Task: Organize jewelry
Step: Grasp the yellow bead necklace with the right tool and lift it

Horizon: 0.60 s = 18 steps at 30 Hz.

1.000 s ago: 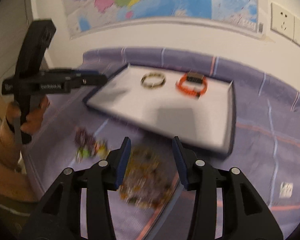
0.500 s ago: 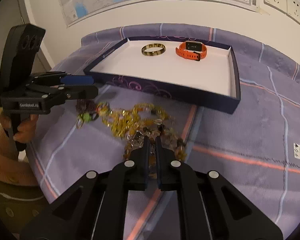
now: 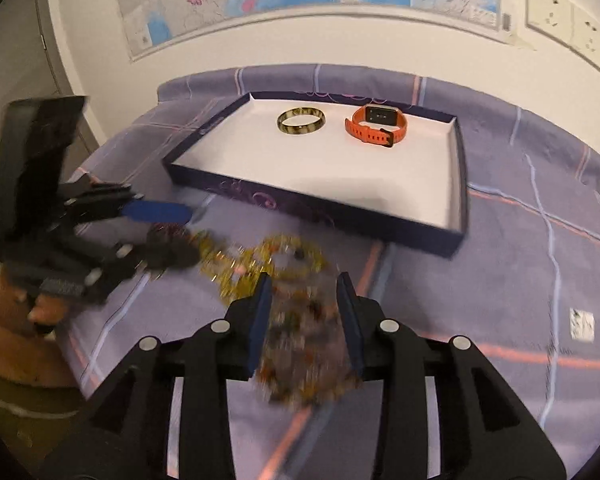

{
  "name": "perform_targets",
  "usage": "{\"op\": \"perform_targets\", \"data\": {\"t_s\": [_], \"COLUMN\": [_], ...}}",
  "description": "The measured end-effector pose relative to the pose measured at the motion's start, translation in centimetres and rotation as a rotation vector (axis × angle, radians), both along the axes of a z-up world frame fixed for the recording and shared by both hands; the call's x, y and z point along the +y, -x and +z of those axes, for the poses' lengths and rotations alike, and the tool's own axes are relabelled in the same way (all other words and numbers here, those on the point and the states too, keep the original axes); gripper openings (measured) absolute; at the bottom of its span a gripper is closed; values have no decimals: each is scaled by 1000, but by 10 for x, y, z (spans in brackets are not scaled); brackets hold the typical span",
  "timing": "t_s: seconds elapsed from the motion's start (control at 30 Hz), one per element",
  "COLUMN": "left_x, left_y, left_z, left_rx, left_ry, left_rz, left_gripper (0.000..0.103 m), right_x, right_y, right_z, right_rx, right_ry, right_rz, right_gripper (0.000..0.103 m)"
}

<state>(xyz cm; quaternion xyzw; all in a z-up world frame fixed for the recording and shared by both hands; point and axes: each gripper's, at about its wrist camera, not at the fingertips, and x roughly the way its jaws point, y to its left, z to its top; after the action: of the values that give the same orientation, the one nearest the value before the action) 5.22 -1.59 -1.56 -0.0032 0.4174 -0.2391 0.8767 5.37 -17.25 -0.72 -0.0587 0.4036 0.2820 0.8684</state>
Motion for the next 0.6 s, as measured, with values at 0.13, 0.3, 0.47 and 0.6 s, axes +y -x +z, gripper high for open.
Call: {"op": "perform_targets", "data": {"t_s": [0.13,0.3,0.47,0.6], "left_x": [6,15,18,21], "left_y": [0,0,2,3], "left_z": [-1,-2,-3,-1], "left_rx": [6,20,23,17], "left_ry": [0,16,25,28], "left_rz": [17,44,52,56], "left_gripper": [55,55,55,55], "right_x": [13,20,19,11], "right_y": [-28,-38,-27,-20], "right_z": [-15,-24,-14,6], "right_rx": [35,28,-18,-45], "right_ry": [22,75,84,6], "right_rz": [3,4,14,20], "right_gripper": [32,13,6,6]}}
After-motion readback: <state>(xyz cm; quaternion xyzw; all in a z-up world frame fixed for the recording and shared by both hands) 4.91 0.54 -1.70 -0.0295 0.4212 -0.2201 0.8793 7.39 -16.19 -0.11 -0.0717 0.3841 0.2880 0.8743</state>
